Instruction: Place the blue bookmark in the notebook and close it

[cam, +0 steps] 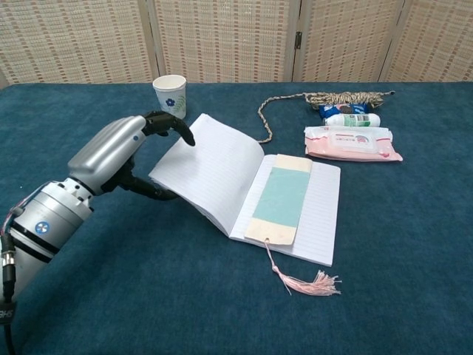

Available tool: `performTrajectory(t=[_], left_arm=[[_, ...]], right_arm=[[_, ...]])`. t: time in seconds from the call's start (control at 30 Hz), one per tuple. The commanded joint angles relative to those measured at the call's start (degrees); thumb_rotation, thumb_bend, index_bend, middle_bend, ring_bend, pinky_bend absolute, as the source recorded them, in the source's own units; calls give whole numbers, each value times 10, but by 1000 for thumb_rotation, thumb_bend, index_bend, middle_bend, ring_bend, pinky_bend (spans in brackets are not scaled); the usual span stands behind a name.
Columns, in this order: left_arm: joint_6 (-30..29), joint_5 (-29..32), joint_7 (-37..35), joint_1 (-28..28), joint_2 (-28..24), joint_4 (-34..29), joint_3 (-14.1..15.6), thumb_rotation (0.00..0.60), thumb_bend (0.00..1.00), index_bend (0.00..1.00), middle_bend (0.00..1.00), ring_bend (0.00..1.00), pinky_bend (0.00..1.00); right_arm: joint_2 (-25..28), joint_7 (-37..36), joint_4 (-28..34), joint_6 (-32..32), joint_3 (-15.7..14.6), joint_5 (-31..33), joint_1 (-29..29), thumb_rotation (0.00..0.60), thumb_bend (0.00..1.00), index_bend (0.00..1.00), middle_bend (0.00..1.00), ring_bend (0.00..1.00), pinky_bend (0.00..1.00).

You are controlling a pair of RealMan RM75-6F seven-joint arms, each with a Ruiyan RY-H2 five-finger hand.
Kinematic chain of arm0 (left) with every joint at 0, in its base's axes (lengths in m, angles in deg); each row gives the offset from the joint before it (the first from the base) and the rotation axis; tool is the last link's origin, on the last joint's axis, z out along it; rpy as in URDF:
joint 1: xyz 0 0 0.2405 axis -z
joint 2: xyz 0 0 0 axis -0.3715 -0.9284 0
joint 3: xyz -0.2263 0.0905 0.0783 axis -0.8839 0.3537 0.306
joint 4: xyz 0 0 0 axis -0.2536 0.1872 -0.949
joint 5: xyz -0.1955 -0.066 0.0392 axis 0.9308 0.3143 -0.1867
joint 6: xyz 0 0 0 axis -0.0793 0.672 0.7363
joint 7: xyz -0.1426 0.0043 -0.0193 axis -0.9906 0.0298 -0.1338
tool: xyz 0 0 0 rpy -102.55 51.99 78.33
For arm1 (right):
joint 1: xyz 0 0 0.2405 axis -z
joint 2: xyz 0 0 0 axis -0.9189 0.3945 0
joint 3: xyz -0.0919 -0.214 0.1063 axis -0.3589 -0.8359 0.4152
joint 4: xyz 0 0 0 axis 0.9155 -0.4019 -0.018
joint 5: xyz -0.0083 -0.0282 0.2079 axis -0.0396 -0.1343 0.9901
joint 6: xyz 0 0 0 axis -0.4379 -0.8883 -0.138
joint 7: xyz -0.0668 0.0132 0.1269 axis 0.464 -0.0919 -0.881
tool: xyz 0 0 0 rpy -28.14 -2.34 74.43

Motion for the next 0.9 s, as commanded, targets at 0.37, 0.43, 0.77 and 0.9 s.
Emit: performTrajectory(t=[0.37,0.43,0.77,0.9], left_arm=[[-19,-4,12,26,-24,-66,-11,600,180,405,336,204,282],[-21,-7,18,30,-25,-78,-9,600,179,405,322,203,280],[-25,-38,59,43,-30,-156,14,600,176,404,315,199,279],[-22,-61,80,45,-26,-187,38,600,171,403,314,199,279]], right_arm=[[4,-5,4,5,1,-4,3,600,84,0,0,0,0],[4,-6,4,5,1,-4,3,600,91,0,0,0,0],[7,-10,6,6,1,-7,5,600,92,0,0,0,0],[8,-12,7,7,0,-9,5,600,93,0,0,0,0]])
